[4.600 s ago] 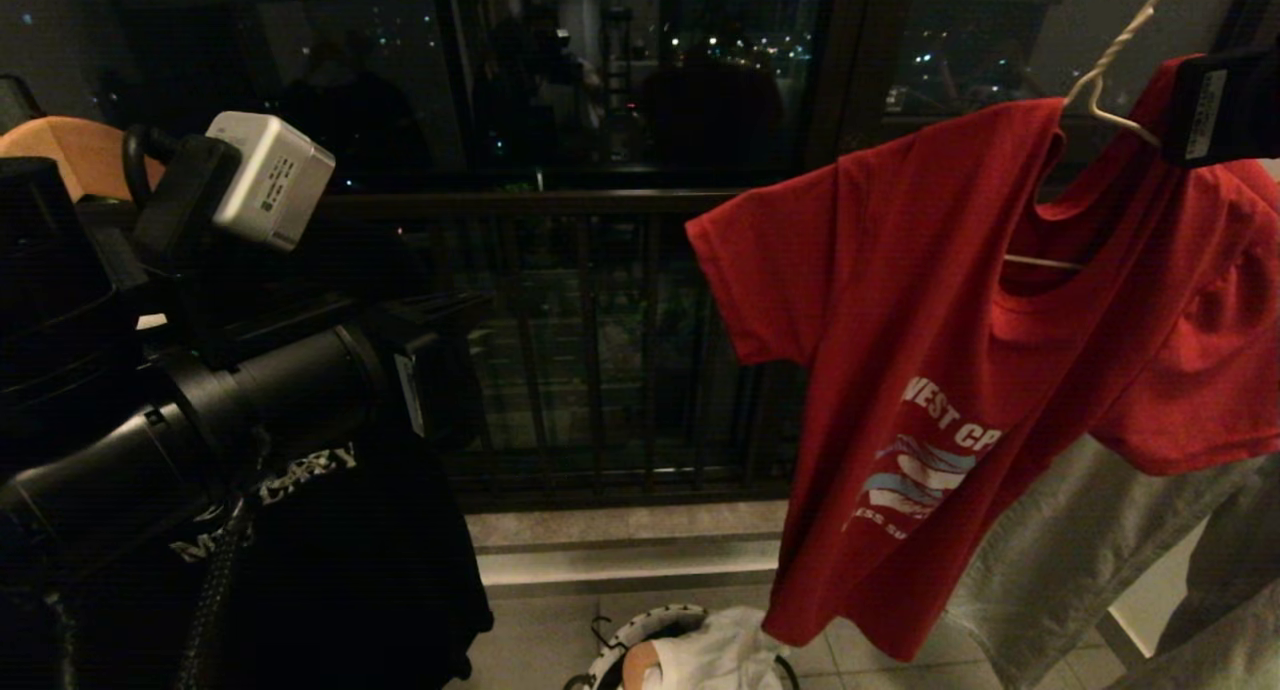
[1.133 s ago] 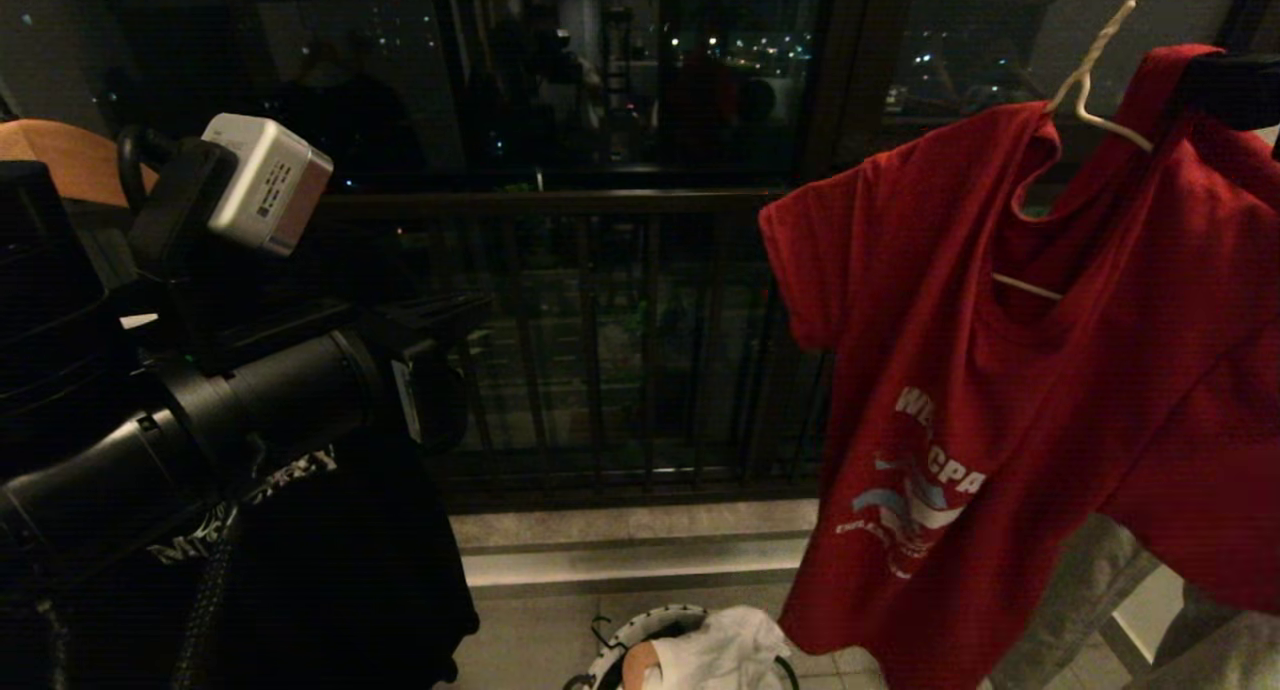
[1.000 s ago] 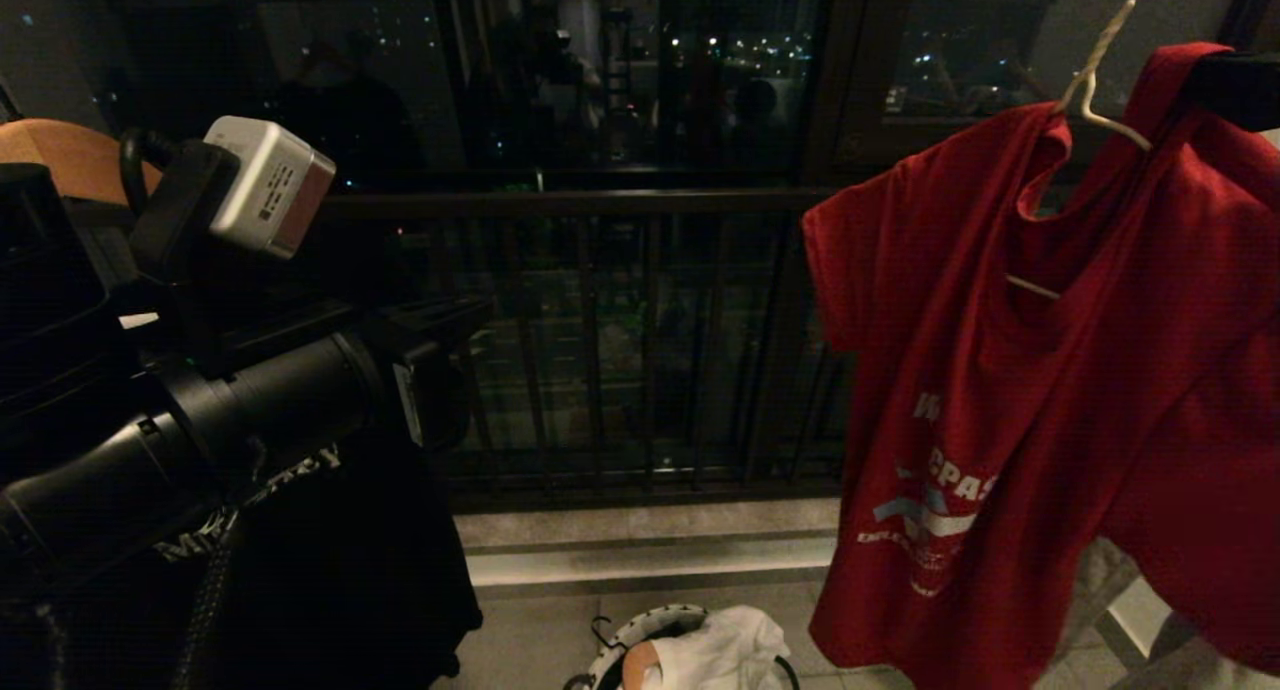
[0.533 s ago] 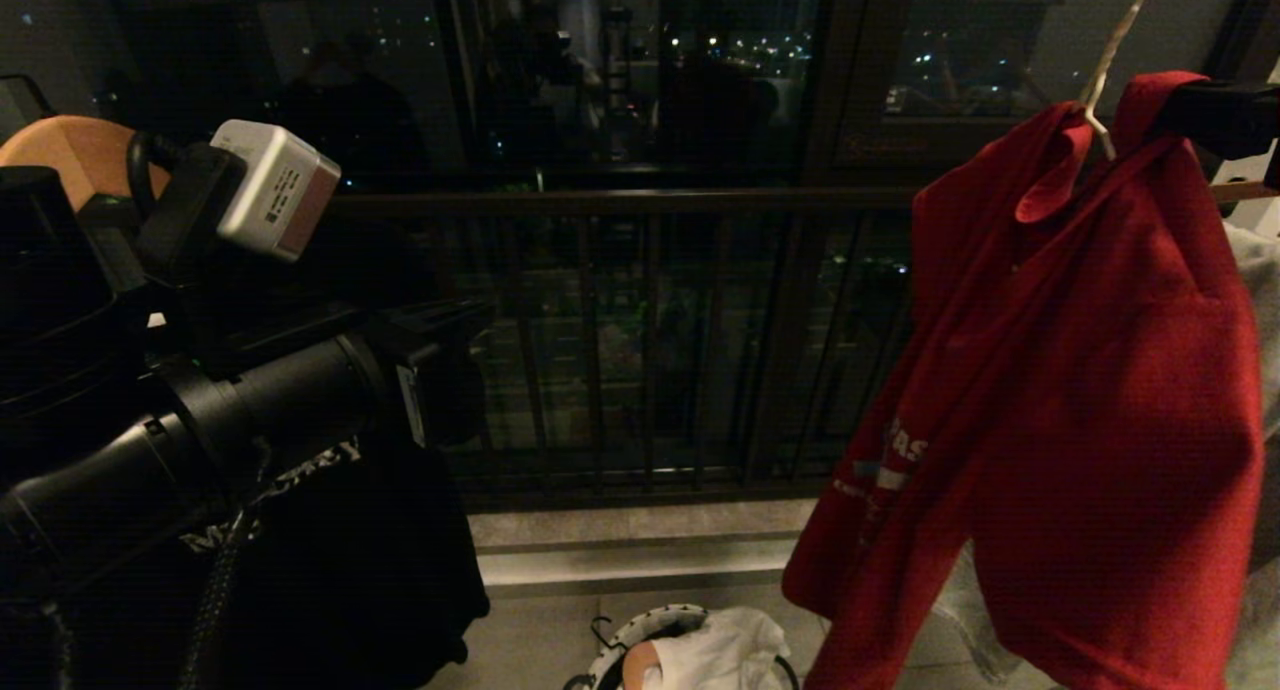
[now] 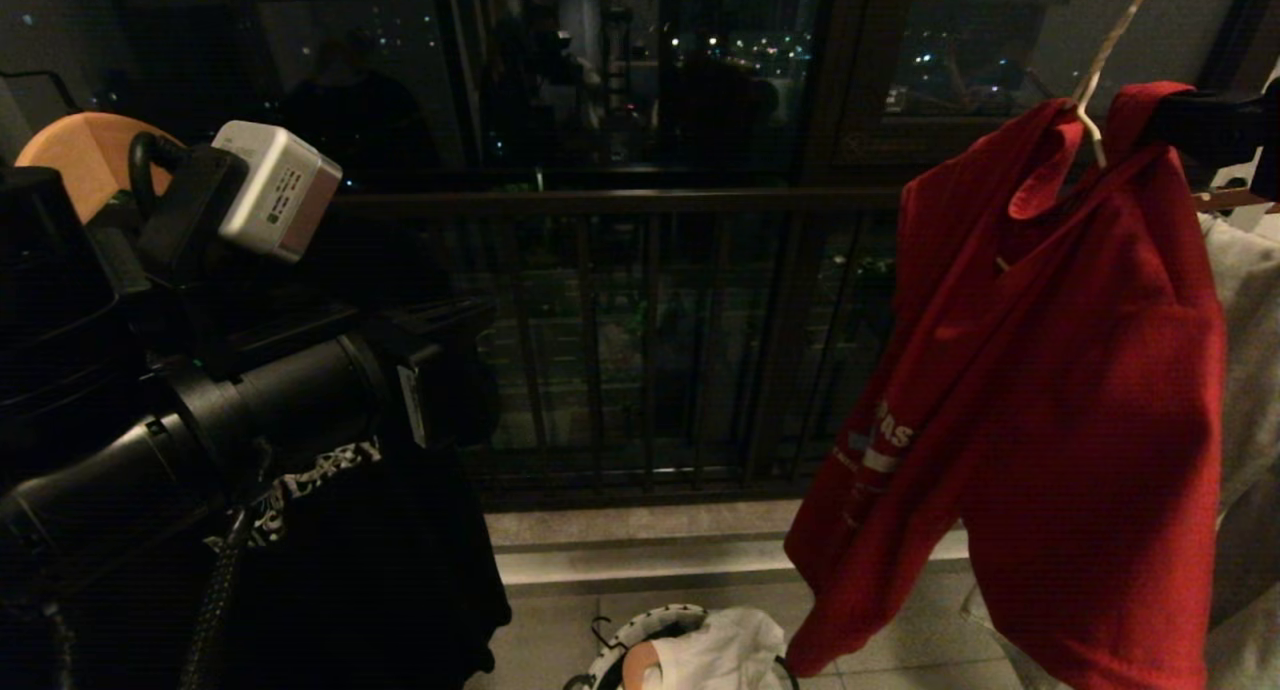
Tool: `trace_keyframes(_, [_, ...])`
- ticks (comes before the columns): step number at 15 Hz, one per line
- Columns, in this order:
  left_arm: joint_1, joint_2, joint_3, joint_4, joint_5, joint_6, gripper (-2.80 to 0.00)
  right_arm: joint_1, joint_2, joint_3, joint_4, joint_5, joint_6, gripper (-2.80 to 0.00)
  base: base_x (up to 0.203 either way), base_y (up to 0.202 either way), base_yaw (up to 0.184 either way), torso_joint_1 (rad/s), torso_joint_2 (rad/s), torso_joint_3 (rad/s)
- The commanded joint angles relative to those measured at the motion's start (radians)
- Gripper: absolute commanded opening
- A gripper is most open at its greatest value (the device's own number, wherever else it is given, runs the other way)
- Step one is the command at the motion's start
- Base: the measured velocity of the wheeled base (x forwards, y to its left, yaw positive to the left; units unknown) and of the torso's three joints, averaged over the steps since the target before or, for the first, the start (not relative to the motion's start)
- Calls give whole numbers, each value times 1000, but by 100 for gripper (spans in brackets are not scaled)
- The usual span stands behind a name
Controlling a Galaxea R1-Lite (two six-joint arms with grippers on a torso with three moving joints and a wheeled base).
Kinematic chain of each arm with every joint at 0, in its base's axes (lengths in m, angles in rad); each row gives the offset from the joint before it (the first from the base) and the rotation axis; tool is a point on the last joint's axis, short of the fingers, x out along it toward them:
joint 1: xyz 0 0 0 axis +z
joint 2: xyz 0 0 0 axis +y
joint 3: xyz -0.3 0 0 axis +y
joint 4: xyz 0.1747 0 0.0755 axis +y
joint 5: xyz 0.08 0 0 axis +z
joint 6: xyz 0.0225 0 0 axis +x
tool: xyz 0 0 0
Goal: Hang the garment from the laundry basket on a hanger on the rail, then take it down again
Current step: Take the clothes off the clothes rack
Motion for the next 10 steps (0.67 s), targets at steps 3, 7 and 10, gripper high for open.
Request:
trace_keyframes(3, [0,-2,0,-3,1,1,-280,-8,-1,3,-1,-3,-5,0,0,0,0,0,0,0])
trace_keyframes(7, [-2,-4,0,-3,1,1,-280,-51,-3,3,-1,-3,-14,0,0,0,0,0,0,0])
trace_keyframes(10, [0,-5,0,-3,1,1,-280,-78,-3,3,-1,-2,-19,0,0,0,0,0,0,0])
